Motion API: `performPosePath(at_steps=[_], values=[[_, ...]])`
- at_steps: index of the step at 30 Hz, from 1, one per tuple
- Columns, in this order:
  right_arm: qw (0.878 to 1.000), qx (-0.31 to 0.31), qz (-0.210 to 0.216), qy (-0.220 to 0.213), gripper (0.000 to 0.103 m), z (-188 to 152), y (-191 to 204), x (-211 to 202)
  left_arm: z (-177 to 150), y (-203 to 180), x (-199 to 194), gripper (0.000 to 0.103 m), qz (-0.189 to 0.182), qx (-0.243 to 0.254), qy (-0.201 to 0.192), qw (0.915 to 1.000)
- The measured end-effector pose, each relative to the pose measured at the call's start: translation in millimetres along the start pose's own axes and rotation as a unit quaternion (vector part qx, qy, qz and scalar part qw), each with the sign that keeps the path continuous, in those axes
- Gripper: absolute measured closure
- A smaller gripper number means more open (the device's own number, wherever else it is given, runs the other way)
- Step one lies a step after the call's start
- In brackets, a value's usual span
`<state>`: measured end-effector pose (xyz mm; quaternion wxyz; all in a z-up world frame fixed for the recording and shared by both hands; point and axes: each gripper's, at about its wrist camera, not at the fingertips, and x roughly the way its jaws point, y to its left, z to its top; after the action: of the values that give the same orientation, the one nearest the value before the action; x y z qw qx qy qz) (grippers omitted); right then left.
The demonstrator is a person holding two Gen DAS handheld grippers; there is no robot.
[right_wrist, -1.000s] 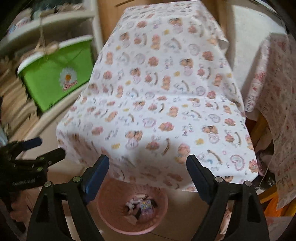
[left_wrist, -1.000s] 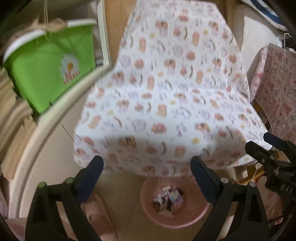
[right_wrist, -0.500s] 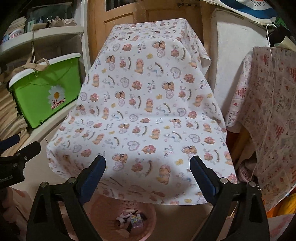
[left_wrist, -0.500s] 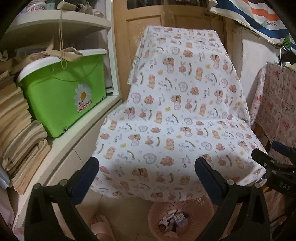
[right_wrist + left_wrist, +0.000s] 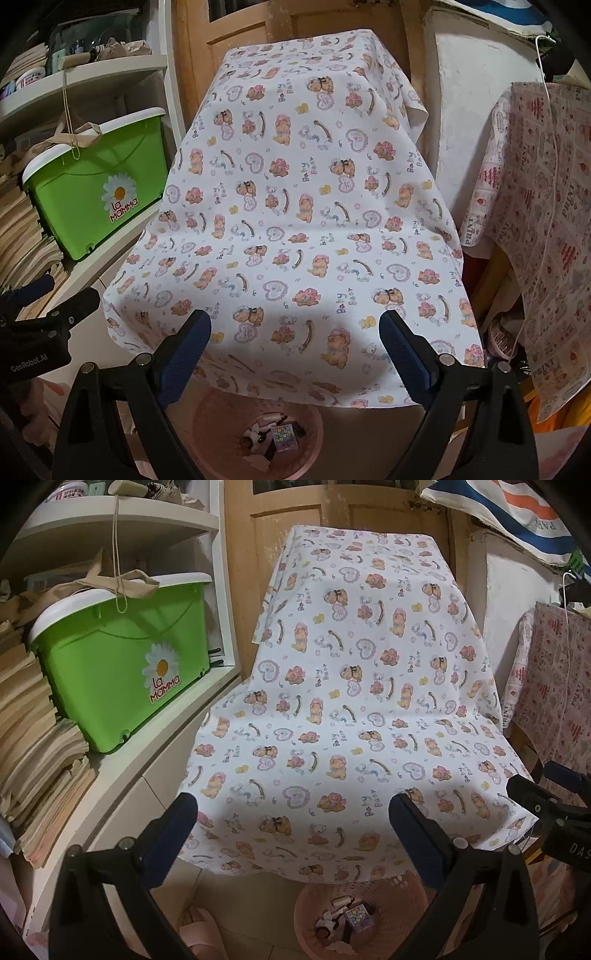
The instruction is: Collect trash
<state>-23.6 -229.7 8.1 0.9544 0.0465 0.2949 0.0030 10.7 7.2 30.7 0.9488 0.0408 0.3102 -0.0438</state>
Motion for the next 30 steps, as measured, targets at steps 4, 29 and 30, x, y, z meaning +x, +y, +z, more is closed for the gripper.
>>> performPosePath(at_steps=[4, 29, 30], values=[[1.000, -0.004, 0.000, 0.000, 0.009, 0.2, 1.8, -0.9, 0.2, 0.1, -0.7, 0.000, 0.002, -0.003, -0.003, 1.0000], [1.000, 0.006, -0.001, 0.002, 0.009, 2.6, -3.4, -1.5, 2.1, 4.9, -1.4, 0.000, 0.006, 0.002, -0.006, 1.0000], [1.000, 0.006, -0.002, 0.001, 0.009, 2.3, -3.4, -1.5, 2.6, 5.4, -1.4, 0.000, 0.005, 0.002, -0.007, 1.0000]])
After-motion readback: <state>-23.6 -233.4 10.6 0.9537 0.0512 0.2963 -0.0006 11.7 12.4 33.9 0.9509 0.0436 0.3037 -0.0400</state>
